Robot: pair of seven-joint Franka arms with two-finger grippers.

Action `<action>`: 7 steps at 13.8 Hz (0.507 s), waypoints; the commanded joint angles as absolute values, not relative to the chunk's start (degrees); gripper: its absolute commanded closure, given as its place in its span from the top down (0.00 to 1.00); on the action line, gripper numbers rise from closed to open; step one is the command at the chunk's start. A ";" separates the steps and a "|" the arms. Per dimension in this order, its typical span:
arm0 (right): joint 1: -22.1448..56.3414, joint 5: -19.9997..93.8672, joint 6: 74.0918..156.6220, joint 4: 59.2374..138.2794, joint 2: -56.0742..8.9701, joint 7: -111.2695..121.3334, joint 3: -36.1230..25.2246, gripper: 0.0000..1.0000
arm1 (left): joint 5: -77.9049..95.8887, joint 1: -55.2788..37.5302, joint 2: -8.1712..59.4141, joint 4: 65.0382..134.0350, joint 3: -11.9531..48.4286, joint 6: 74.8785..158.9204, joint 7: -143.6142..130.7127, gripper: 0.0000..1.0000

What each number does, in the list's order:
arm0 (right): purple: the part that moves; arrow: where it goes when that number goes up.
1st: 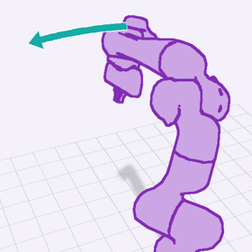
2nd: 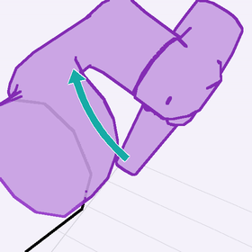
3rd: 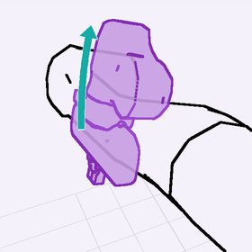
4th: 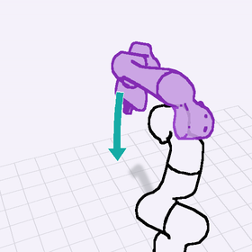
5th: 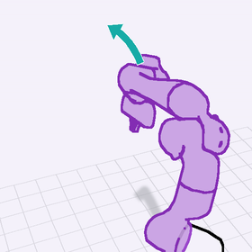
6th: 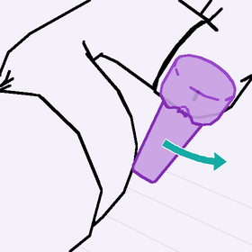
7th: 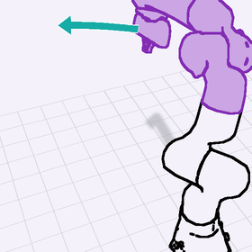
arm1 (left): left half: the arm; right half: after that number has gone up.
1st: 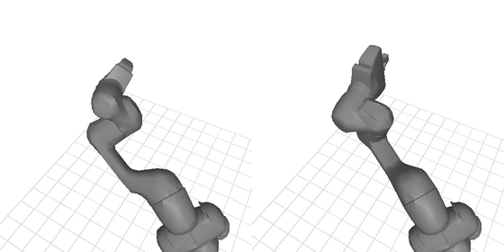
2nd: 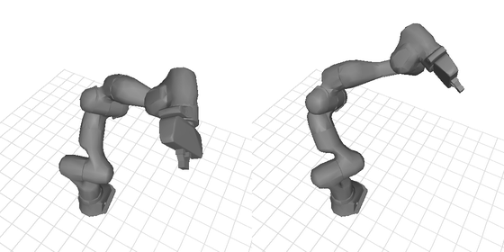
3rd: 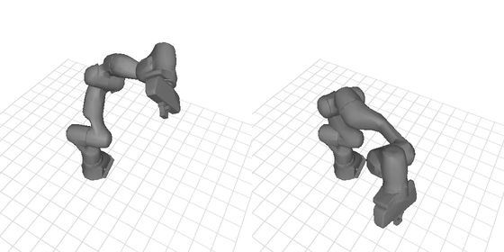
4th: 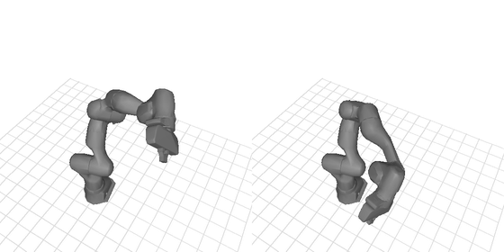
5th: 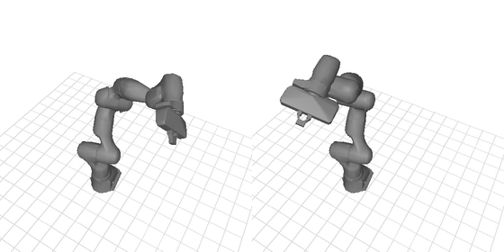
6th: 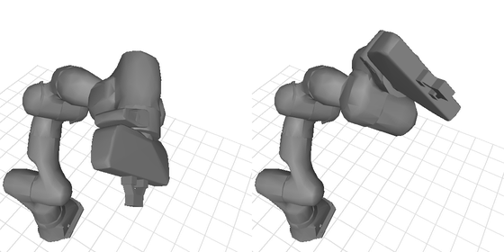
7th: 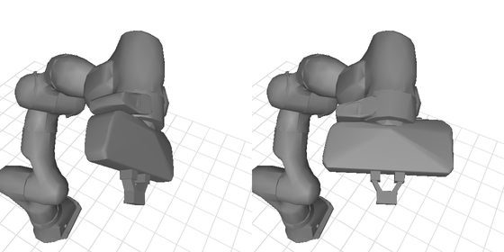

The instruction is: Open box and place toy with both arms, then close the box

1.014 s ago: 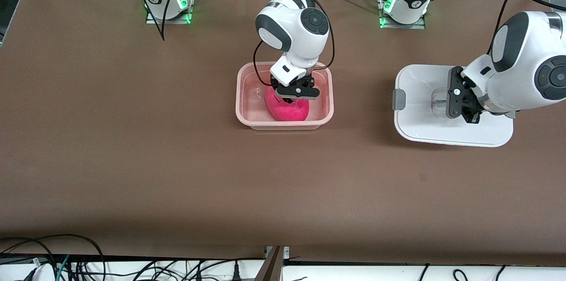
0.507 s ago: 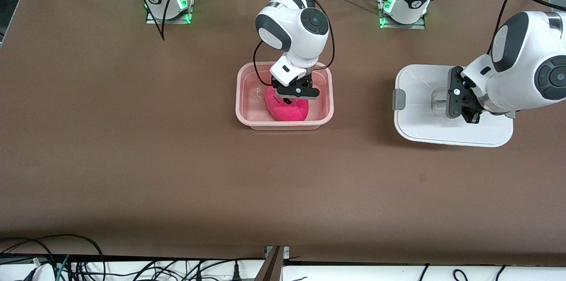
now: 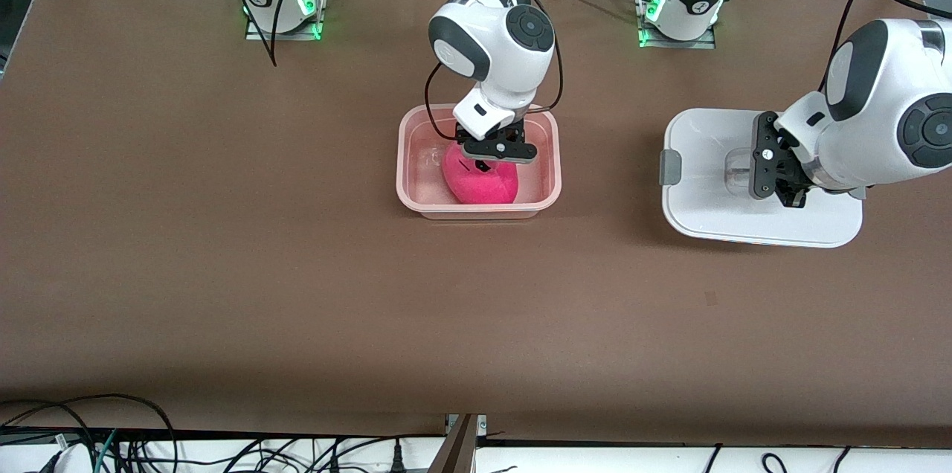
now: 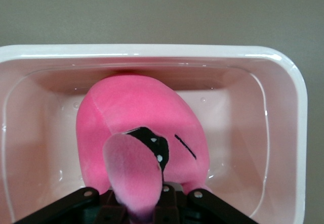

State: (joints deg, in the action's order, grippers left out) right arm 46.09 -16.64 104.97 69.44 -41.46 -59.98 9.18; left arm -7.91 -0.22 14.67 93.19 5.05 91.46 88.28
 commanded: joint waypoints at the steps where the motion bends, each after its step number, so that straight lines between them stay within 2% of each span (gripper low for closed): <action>1: 48.33 -16.96 104.24 67.08 -40.87 -64.85 9.67 0.00 | -7.03 -0.53 13.97 93.60 5.01 91.49 90.62 0.00; 7: 52.56 -17.05 107.13 64.07 -41.48 -70.83 9.58 0.00 | -7.12 -0.53 13.97 93.60 5.27 91.41 90.62 0.00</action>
State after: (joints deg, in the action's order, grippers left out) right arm 51.64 -16.64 105.96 65.38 -41.24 -68.11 9.63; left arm -7.91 -0.49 14.67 93.20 5.44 91.46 88.28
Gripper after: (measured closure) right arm 0.894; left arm 0.930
